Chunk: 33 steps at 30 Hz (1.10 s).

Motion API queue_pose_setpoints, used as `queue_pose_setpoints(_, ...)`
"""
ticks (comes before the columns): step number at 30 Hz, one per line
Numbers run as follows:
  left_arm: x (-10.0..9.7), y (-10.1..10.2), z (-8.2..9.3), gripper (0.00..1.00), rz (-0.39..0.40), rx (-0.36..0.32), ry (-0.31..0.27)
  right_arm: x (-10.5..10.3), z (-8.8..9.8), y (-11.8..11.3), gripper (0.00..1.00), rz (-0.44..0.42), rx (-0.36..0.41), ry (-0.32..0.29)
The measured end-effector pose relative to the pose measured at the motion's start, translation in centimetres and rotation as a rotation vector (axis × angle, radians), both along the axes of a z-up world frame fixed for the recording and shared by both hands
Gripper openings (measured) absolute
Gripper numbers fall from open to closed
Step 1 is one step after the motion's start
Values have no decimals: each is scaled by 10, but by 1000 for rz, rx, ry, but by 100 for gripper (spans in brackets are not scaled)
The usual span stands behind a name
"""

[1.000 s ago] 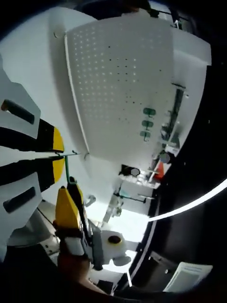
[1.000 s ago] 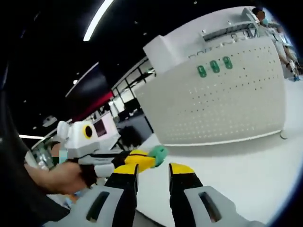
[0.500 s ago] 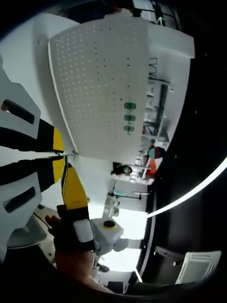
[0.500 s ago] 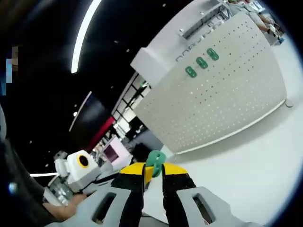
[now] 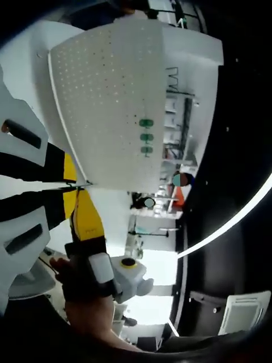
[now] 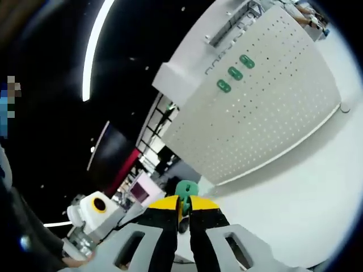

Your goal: Insert the hook assembly into the mounting plate slot until the hook locks in place.

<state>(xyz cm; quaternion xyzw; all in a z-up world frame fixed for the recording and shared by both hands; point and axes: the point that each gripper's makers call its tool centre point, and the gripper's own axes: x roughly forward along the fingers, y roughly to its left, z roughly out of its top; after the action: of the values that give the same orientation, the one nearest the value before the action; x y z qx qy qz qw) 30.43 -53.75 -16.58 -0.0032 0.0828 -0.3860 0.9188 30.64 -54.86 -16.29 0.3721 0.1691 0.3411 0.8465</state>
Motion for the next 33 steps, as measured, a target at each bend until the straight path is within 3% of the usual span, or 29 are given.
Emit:
queue_pose_setpoints(6,-1,1,0,3,-1,36,-35,-1,-2,2,1,9,47,58)
queue_pose_setpoints(14,-2,1,-7,4,-25,166,-104,-1,-9,5,0,28,6,60)
queue_pose_setpoints(16,-2,2,-9,4,-29,177,-96,0,-10,6,0,35,2,62)
queue_pose_setpoints(19,-4,2,-13,8,-44,134,-17,1,-12,4,0,31,-15,57)
queue_pose_setpoints(24,1,9,-16,36,-22,134,8,7,-11,-5,0,15,-45,34)
queue_pose_setpoints(28,-3,5,-14,54,-51,94,48,10,-10,-9,0,35,-177,-56)
queue_pose_setpoints(31,-1,8,-14,76,-10,69,99,12,-7,-9,0,36,-200,-79)
queue_pose_setpoints(33,-1,9,-10,93,2,57,92,15,-6,-10,0,38,-247,-114)
